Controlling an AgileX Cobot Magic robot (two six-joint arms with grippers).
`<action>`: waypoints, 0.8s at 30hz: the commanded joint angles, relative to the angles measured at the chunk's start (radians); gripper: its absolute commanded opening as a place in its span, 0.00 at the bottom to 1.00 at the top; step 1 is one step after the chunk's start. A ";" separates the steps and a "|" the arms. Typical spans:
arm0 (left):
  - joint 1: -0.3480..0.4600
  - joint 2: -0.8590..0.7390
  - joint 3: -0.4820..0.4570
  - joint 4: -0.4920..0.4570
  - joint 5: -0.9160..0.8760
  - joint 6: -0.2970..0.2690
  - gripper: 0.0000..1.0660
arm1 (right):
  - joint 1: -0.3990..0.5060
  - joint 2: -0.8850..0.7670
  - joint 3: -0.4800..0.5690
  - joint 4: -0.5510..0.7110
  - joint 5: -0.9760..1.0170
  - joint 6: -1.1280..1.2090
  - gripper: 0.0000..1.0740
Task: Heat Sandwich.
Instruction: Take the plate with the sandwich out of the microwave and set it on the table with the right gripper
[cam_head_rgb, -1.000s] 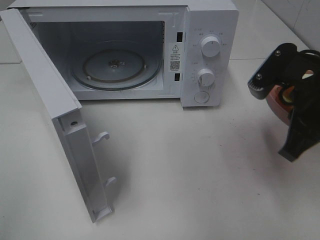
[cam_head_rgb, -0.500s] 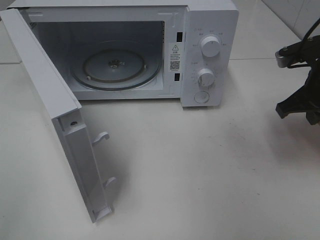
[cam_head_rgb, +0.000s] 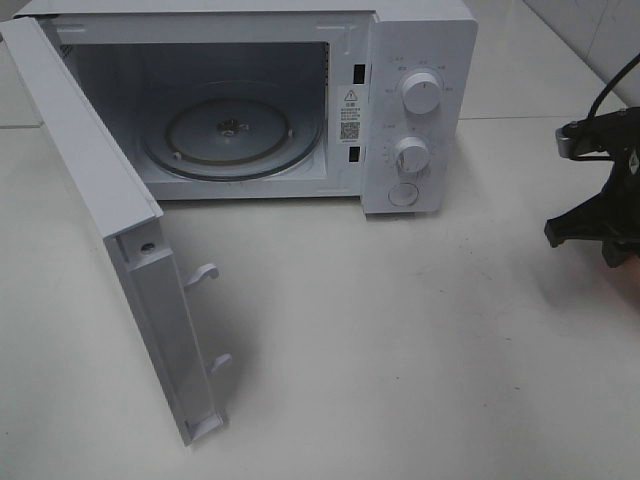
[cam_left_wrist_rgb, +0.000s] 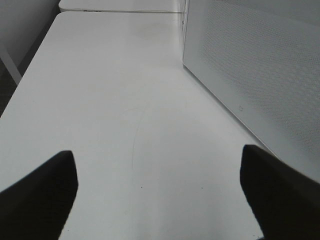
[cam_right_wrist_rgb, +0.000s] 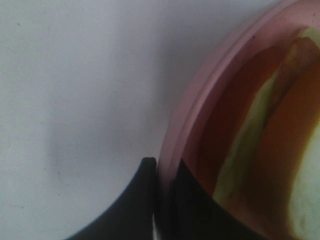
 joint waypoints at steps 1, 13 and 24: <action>0.003 -0.016 0.004 0.000 -0.014 0.002 0.77 | -0.005 0.025 -0.009 -0.028 -0.033 0.030 0.01; 0.003 -0.016 0.004 0.000 -0.014 0.002 0.77 | -0.005 0.071 -0.009 -0.023 -0.050 0.059 0.30; 0.003 -0.016 0.004 0.000 -0.014 0.002 0.77 | -0.002 0.030 -0.009 0.143 -0.042 -0.022 0.62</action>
